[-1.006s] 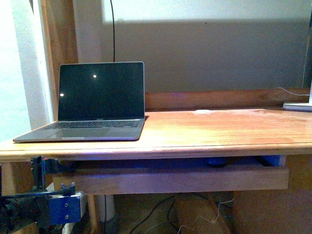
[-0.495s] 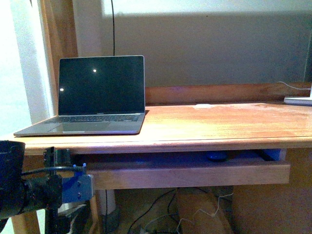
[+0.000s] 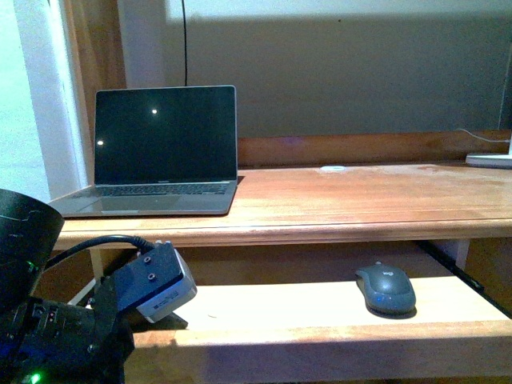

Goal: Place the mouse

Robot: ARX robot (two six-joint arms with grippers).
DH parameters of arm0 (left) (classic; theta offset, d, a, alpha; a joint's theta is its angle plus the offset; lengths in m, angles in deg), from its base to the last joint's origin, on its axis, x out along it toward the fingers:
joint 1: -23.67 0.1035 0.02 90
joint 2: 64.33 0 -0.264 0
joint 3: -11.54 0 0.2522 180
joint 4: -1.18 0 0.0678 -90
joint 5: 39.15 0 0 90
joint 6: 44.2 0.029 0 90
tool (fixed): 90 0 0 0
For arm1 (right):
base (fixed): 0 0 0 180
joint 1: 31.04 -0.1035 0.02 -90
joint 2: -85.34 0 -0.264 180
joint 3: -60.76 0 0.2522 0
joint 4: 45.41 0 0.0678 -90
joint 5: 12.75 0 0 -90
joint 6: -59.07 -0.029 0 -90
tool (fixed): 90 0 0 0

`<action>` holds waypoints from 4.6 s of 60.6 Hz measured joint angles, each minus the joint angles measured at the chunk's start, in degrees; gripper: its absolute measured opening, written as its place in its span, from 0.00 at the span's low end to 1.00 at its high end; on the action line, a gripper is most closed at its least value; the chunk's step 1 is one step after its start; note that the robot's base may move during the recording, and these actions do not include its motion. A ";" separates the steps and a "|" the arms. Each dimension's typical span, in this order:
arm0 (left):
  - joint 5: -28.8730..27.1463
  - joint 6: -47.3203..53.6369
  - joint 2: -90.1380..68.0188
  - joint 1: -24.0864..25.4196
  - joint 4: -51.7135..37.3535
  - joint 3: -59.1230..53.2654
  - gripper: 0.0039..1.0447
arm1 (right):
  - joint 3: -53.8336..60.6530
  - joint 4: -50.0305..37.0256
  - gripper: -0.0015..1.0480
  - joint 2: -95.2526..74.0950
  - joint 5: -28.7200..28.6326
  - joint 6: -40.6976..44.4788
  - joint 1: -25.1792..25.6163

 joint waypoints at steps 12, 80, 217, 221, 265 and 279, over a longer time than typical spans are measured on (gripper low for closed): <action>7.98 -22.08 5.73 -3.78 -5.57 -5.38 0.93 | 0.00 0.00 0.93 0.02 0.00 0.00 0.00; -61.00 -44.76 94.73 -10.58 5.35 -46.56 0.43 | 0.00 0.00 0.93 0.00 -0.02 0.00 0.00; -39.41 -45.66 103.82 11.39 7.80 -52.54 0.93 | -49.24 -21.42 0.93 -99.14 22.23 7.89 -28.48; -39.39 -45.66 103.82 11.39 7.80 -52.54 0.93 | -50.10 -19.45 0.93 -99.45 21.79 7.32 -27.89; -39.39 -45.66 103.82 11.39 7.80 -52.54 0.93 | -51.54 -13.42 0.56 -97.48 16.52 1.33 -25.64; -39.39 -45.66 103.82 11.39 7.80 -52.54 0.93 | -56.13 -9.27 0.56 -91.84 15.87 -1.64 -24.65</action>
